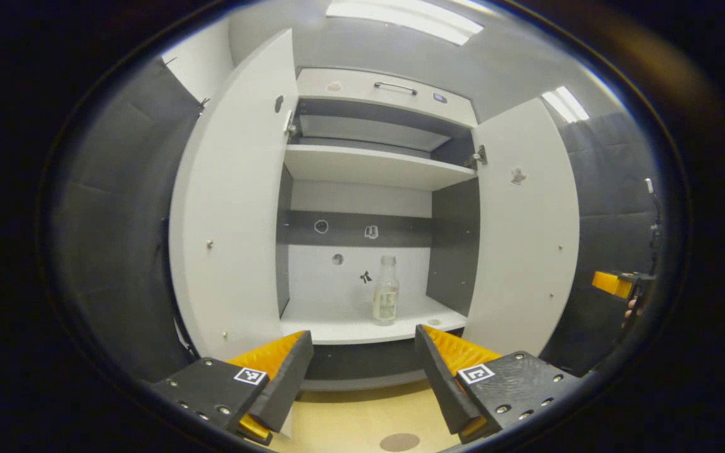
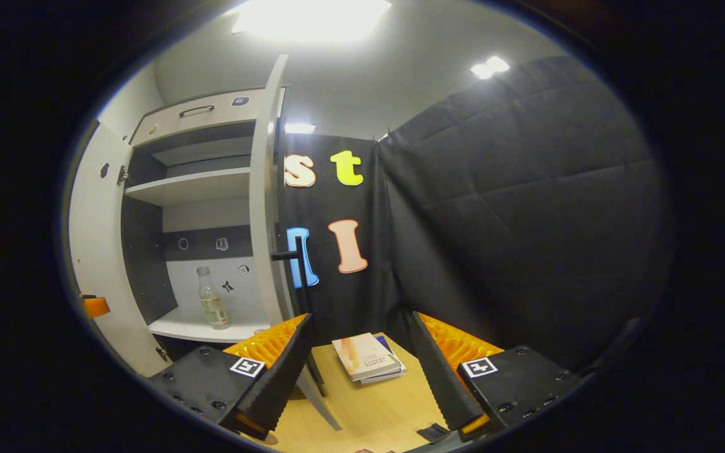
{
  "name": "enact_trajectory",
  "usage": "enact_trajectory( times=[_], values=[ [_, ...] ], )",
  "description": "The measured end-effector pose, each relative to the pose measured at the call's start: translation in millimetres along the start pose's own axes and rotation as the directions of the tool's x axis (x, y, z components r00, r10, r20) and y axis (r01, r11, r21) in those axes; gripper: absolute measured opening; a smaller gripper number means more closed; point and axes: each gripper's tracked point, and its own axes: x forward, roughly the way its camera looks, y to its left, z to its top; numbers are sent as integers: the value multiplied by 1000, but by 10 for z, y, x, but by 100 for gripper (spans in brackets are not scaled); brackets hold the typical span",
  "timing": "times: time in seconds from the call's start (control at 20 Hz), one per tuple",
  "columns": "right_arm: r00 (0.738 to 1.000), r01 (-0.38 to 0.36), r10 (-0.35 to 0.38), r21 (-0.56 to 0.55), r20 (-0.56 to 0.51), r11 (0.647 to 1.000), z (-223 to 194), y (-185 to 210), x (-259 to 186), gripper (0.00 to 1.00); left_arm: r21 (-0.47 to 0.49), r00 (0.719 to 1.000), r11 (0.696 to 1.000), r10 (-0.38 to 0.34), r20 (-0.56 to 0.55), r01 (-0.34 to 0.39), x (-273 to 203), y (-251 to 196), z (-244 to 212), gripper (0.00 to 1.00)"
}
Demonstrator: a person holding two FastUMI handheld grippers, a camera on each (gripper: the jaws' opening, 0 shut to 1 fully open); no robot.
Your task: Grasp the bottle in the cabinet with the left hand and place it on the coaster, then close the right door with the right hand and the left door with the left hand.
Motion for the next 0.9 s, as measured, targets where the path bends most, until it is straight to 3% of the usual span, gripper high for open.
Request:
enact_trajectory(
  times=[0.55, 0.9],
  values=[
    [988, 142, -142, -1, 61, 990, 76, -620, 354, 98, -11, 999, 999, -36, 22, 36, 1384, -95, 341, 94],
    [967, 241, -241, 13, 78, 970, 9, -1008, 571, 98, 55, 997, 996, -69, 16, 68, 2155, -244, 381, 94]
  ],
)
